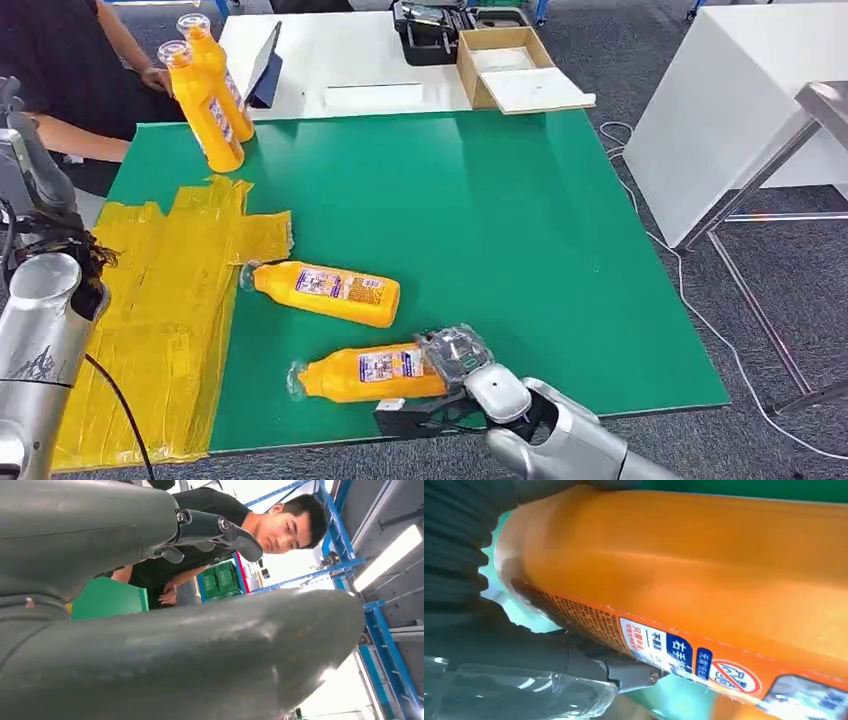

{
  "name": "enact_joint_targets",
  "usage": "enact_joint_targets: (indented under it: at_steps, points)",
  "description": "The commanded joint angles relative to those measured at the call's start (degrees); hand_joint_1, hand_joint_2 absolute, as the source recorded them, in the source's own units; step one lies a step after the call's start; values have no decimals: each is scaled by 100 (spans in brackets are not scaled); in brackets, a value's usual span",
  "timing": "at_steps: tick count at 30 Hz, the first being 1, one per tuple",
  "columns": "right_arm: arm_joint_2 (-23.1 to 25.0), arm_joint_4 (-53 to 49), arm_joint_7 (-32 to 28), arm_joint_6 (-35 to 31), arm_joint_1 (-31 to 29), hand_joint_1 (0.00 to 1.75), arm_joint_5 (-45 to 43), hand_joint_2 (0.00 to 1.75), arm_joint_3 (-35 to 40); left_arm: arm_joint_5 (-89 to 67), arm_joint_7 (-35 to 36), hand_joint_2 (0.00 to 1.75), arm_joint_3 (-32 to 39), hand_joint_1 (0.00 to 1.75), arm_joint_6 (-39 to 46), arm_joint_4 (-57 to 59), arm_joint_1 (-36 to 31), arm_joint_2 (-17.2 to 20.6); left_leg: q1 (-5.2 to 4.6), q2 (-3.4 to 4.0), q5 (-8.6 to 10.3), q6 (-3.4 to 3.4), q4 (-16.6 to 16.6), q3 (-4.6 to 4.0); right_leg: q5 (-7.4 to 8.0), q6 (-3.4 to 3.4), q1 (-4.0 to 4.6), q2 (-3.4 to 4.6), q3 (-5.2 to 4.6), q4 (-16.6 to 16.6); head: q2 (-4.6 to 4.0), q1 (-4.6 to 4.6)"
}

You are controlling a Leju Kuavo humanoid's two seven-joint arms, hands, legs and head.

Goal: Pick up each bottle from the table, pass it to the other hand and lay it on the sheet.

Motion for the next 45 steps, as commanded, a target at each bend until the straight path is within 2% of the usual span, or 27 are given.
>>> enact_joint_targets:
  at_steps: [1,2,4,6,7,9,12,15,20,21,22,23,24,29,31,32,36,40,41,42,45]
  points:
    - [-103,-900,22,-64,-72,175,-316,175,-779,-35,71,0,67,0,-36,69,-128,30,0,6,-6,-16,3,4,-6,-5,-1,0,3,3,0,0]
    - [-125,-1191,10,-212,-93,175,-280,175,-1001,-72,95,0,128,0,-51,-6,-73,35,1,16,-21,-37,5,26,-18,-12,0,3,26,2,0,2]
    - [-172,-1762,-58,-421,-197,175,-491,175,-1443,-133,124,0,233,0,-61,-214,70,72,-1,11,-17,-29,12,7,-17,-10,-1,1,6,11,0,0]
    - [-202,-2157,-50,-399,-410,175,-664,175,-1777,-193,184,0,282,0,-109,-336,101,89,-6,10,-4,-14,10,-18,-5,-3,-6,5,-21,15,0,2]
    - [-201,-2218,-48,-401,-474,175,-685,175,-1863,-212,203,0,282,0,-129,-354,87,75,-4,24,-23,-34,23,0,-21,-11,-5,12,-3,26,0,0]
    - [-216,-2185,-56,-393,-486,175,-733,175,-1938,-239,230,0,261,0,-157,-365,59,39,-2,6,-3,-13,7,-20,-5,-4,-3,-1,-18,8,0,0]
    - [-206,-1904,-118,-581,-432,175,-902,175,-2008,-259,285,0,196,0,-222,-369,38,-15,4,5,-16,-35,6,15,-17,-10,1,-9,20,-1,0,2]
    - [-190,-1649,-144,-876,-511,175,-1090,175,-2186,-47,423,0,165,0,-376,-514,124,-75,4,3,-8,-23,2,2,-9,-7,0,-6,6,-3,0,0]
    - [-195,-1613,-167,-878,-543,175,-1116,175,-2212,-37,432,0,150,0,-376,-549,142,-81,2,2,-3,-12,1,-11,-3,-3,0,-3,-8,-3,0,0]
    - [-181,-1628,-160,-876,-541,175,-1107,175,-2197,-34,434,0,156,0,-376,-549,140,-68,3,8,-15,-31,1,15,-14,-9,1,-3,19,-5,0,0]
    - [-179,-1641,-153,-900,-531,175,-1115,175,-2207,29,458,0,175,0,-398,-553,143,-81,2,2,-6,-18,1,-6,-7,-5,0,-4,-3,-2,0,0]
    - [-143,-1514,-48,-1032,-600,175,-1165,175,-2318,385,467,0,215,0,-602,-686,206,-137,3,7,-11,-27,2,6,-11,-9,1,-3,9,-3,0,0]
    - [-114,-1320,-1,-1105,-738,175,-1206,175,-2420,697,479,175,233,0,-724,-842,287,-237,2,4,-9,-23,2,-1,-10,-8,0,-4,3,-1,0,0]
    - [307,-187,-164,-1412,-1650,175,-1283,175,-2912,1514,682,175,-315,0,-870,-2017,805,-759,-4,12,-9,-21,6,-2,-7,-3,-6,3,1,2,0,2]
    - [442,-102,-206,-1431,-1770,175,-1221,175,-2968,1977,869,175,-417,0,-938,-2295,869,-855,-3,7,-3,-12,5,-16,-2,0,-4,0,-13,1,0,-2]
    - [534,-105,-213,-1465,-1829,175,-1191,175,-2971,2237,940,175,-438,0,-975,-2417,844,-913,-3,16,-15,-29,9,8,-11,-3,-4,3,13,0,0,2]
    - [749,-98,-410,-2116,-1778,175,-1033,175,-3056,2885,1090,175,-694,0,-1159,-2815,952,-1148,1,10,-6,-14,5,-16,-2,-2,1,4,-9,-3,0,2]
    - [785,-4,-746,-2847,-1501,175,-976,175,-3317,2945,1141,175,-1474,0,-1229,-2785,848,-1580,1,-16,-8,-20,5,-1,-10,-1,-1,-23,13,-8,0,0]
    - [738,9,-803,-2913,-1437,175,-973,175,-3369,2900,1131,175,-1655,0,-1245,-2742,788,-1662,4,-22,-3,-13,8,-14,-5,2,1,-25,2,-8,0,0]
    - [704,7,-841,-2935,-1407,175,-979,175,-3392,2846,1108,175,-1718,0,-1206,-2724,770,-1714,3,-23,-16,-31,7,17,-18,-3,1,-32,38,-13,0,-2]
    - [704,7,-841,-2935,-1407,175,-979,175,-3392,2846,1108,175,-1718,0,-1206,-2724,770,-1714,1,-13,-3,-10,8,-20,-2,4,-1,-16,-6,-6,0,0]
